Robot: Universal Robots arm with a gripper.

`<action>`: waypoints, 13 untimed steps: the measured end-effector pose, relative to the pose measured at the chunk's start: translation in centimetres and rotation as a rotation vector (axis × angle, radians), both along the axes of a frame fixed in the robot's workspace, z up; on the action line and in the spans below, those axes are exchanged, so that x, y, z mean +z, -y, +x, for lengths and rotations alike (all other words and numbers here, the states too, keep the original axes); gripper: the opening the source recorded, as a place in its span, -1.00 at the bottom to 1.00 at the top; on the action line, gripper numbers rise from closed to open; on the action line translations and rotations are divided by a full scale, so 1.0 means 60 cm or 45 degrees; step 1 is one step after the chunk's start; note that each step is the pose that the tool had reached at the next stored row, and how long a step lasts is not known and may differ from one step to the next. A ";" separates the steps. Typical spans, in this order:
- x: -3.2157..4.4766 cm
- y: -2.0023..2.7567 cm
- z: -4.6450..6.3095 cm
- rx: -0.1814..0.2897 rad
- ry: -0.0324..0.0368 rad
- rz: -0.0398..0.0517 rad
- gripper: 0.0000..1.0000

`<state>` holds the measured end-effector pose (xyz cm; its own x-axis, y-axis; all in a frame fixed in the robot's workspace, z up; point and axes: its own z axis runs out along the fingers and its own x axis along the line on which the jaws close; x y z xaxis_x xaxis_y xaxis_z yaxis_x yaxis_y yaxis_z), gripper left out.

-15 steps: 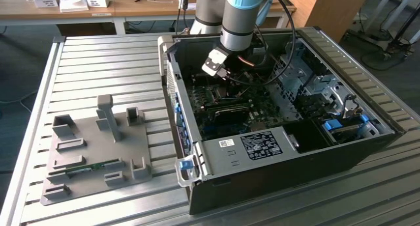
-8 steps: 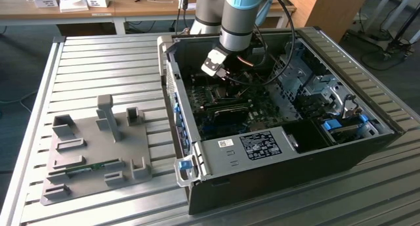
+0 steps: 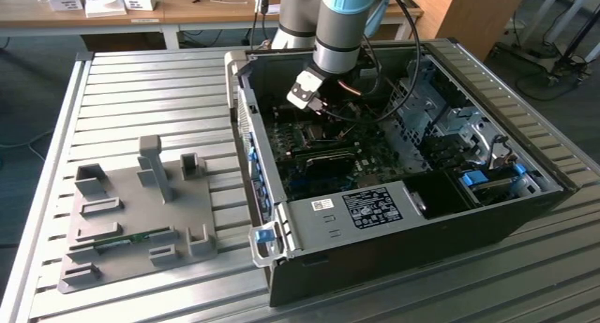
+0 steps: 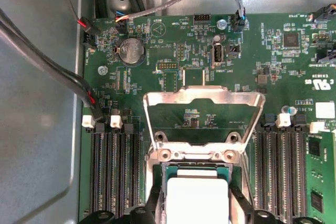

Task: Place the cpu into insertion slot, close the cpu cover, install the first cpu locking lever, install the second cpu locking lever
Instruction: 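Place the cpu into insertion slot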

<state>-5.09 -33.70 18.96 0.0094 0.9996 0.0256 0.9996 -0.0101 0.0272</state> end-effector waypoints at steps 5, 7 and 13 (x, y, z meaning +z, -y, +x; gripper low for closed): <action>0.000 0.0002 0.000 0.000 -0.0003 -0.001 0.21; 0.002 0.0001 0.000 0.000 -0.0001 0.000 0.21; 0.016 0.0001 0.000 0.000 -0.0001 -0.001 0.21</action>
<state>-5.09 -33.71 19.93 0.0092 0.9996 0.0251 0.9996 -0.0098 0.0271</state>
